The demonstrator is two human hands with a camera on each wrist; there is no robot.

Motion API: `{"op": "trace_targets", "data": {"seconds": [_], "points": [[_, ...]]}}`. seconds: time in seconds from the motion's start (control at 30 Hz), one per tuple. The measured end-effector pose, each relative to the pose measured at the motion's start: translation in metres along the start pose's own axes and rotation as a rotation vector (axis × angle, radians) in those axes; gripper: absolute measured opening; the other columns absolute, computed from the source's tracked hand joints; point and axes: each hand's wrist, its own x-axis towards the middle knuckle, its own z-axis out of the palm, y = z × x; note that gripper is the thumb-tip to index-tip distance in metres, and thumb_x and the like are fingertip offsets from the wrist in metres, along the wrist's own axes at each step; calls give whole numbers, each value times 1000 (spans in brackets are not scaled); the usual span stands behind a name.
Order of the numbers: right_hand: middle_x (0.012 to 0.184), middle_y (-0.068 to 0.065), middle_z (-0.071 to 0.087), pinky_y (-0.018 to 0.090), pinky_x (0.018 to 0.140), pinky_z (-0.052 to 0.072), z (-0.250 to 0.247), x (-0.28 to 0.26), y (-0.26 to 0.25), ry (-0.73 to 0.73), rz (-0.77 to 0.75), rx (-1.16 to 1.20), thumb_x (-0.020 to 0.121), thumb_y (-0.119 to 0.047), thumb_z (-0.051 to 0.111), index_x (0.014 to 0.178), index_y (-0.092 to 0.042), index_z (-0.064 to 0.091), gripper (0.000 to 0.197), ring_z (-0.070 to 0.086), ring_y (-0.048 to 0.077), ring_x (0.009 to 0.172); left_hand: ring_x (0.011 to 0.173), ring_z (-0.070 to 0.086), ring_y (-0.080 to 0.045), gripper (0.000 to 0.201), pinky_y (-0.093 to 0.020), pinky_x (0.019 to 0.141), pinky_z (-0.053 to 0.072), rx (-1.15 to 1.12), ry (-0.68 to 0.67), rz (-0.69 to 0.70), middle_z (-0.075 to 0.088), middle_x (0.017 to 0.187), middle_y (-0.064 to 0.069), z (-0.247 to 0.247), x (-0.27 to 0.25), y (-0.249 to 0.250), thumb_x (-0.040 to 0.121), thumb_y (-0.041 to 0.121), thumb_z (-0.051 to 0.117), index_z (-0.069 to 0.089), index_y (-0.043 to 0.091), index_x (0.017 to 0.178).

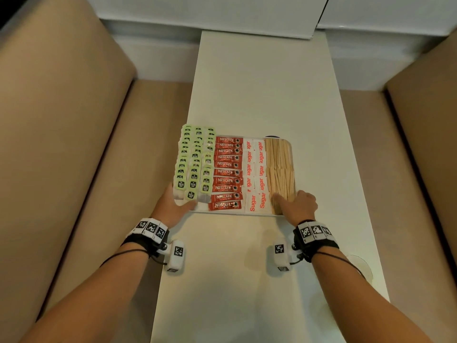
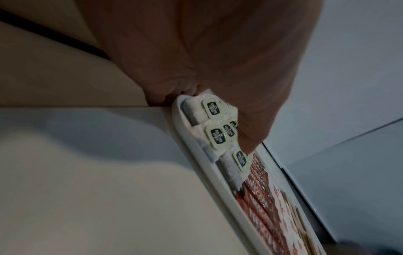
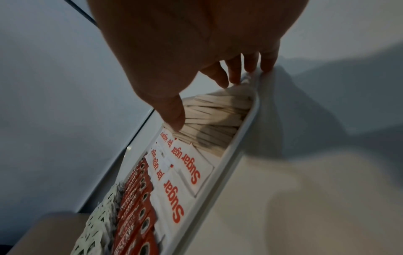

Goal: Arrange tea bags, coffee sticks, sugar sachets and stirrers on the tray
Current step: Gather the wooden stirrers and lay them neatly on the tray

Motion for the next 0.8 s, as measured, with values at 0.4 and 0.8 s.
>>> {"op": "trace_targets", "data": {"seconds": [0.4,0.8], "points": [[145,13,39,49,110,40,7,-21,29,23,-112,-103,72,-49,85,132,-12,51,78,30,35,137,106,65,-4,59,-37,98,52,140,-43,60,69,115,17,-9,-5,-17,79,21,84,54,35,129],[130,11,52,40,97,50,-14,-31,9,-85,-77,-144,72,-40,84,118,-14,57,60,51,30,120,104,65,-9,47,-32,92,50,193,-50,73,70,114,13,-10,-8,-10,84,20,78,59,29,126]]}}
